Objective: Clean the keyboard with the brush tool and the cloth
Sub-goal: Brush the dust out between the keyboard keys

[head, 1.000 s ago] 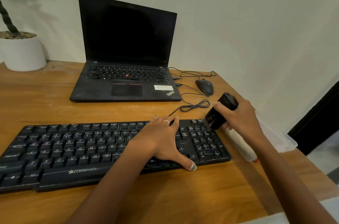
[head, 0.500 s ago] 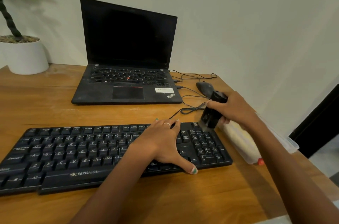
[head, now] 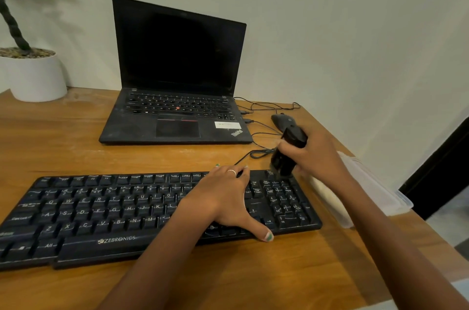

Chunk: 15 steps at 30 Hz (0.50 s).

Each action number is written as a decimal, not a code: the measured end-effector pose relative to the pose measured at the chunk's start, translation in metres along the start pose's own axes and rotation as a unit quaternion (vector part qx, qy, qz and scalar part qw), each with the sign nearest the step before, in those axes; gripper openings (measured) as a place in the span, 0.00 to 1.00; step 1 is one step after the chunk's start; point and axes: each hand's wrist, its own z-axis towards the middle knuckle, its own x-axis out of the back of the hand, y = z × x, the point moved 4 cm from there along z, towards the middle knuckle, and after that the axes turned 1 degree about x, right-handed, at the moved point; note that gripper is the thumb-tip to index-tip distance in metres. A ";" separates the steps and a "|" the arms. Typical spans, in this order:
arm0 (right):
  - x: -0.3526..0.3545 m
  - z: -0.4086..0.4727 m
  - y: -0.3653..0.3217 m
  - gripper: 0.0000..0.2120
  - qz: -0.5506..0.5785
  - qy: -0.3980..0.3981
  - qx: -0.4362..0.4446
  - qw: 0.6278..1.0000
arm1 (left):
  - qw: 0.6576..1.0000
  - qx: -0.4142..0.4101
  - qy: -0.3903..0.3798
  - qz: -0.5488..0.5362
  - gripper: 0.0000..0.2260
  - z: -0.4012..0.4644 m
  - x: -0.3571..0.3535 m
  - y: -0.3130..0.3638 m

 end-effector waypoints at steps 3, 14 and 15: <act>0.002 0.002 0.003 0.09 -0.058 -0.007 -0.024 0.998 | 1.000 0.000 0.001 0.000 0.57 0.000 0.000 0.000; 0.008 0.001 0.008 0.08 -0.087 0.074 -0.023 0.993 | 1.000 0.002 0.000 0.000 0.57 -0.001 0.001 0.000; 0.009 0.001 0.008 0.08 -0.078 0.078 -0.016 0.994 | 1.000 0.002 0.000 0.001 0.57 -0.001 0.001 0.000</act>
